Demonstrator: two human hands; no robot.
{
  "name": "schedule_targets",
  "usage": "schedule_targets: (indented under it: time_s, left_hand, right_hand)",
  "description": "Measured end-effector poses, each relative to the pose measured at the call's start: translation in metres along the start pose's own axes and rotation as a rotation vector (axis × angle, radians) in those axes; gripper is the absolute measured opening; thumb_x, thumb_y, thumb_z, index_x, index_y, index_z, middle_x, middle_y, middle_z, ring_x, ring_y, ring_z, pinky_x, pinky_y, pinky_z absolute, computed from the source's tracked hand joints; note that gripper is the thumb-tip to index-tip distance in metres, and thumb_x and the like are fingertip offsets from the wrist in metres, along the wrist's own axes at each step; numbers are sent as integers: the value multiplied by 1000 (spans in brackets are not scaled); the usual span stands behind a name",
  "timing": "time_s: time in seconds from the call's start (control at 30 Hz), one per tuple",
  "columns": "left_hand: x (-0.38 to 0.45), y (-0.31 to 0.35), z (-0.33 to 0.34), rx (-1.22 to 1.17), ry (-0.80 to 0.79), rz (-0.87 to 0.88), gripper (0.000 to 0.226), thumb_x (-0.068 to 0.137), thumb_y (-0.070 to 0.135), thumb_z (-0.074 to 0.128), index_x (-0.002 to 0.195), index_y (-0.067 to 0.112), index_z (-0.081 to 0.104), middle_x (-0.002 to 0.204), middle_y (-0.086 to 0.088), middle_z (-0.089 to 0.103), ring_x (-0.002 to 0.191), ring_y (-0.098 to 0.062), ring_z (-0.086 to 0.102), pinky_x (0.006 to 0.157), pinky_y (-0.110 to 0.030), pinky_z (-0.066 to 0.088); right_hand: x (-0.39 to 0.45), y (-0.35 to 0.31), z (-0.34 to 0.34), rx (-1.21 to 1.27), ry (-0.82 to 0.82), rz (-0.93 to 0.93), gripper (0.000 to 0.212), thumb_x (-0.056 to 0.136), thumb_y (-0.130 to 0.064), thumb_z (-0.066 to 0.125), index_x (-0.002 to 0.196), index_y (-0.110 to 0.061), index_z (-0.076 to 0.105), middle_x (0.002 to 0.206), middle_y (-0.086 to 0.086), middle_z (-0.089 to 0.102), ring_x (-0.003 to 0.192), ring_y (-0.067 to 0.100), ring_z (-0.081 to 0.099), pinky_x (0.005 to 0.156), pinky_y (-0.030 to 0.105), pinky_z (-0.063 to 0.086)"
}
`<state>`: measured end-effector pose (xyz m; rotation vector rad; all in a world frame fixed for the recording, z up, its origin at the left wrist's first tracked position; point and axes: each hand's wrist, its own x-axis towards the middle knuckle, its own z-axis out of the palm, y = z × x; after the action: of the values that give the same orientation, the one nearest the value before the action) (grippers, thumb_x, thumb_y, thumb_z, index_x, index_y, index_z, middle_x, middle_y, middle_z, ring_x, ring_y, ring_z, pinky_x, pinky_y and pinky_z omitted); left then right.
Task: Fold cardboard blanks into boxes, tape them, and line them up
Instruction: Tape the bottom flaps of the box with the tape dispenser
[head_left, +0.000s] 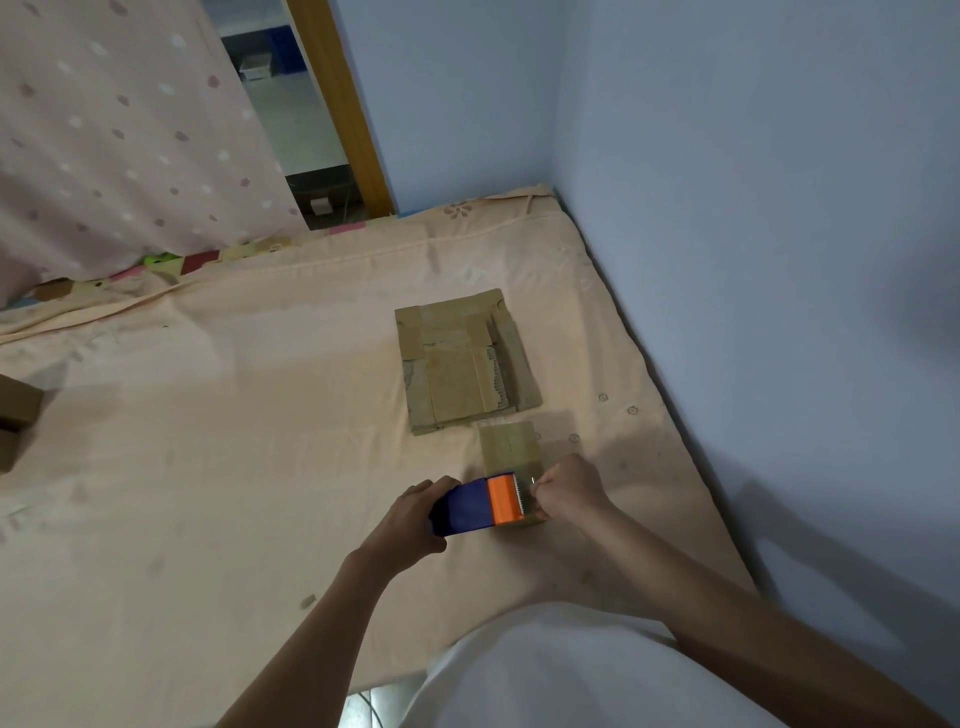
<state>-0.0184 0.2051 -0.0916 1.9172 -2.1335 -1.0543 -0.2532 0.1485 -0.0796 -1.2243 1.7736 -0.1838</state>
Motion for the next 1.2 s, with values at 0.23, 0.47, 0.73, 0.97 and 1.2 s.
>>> schedule_targets:
  time_s: [0.23,0.47,0.73,0.97,1.2]
  left_hand:
    - [-1,-1,-1,-4,17,7,62,67,6,72,121,30,52,99,7,56,93,-14,50,77,-28,47]
    - [-3,-2,-5,-11,26,13,69,67,9,73,128,30,51,105,7,58,97,-13,51,83,-31,49]
    - [-6,-8,-7,-24,28,11,68,65,10,73,125,33,52,102,9,58,95,-12,52,79,-28,48]
    - [-5,-6,-7,-19,24,23,66,64,9,72,124,31,53,101,8,58,93,-13,51,76,-26,46]
    - [-9,-20,-12,49,3,8,67,66,8,72,124,33,52,101,10,57,94,-12,51,78,-27,47]
  right_hand:
    - [1,0,-1,-8,-1,-14,11,81,-8,69,76,-2,76,66,8,72,65,22,73,71,40,63]
    - [-2,-2,-3,10,10,1,13,86,-5,66,79,0,76,68,9,73,64,20,73,72,37,63]
    - [-2,2,-9,-8,-19,9,15,75,-9,70,62,-3,76,58,7,71,65,22,73,72,40,63]
    - [-7,4,-12,44,-21,13,20,78,-5,69,59,-3,75,56,7,70,65,23,74,74,42,63]
    - [-14,1,-21,113,-25,6,15,83,0,65,73,6,74,68,17,73,62,25,72,72,40,63]
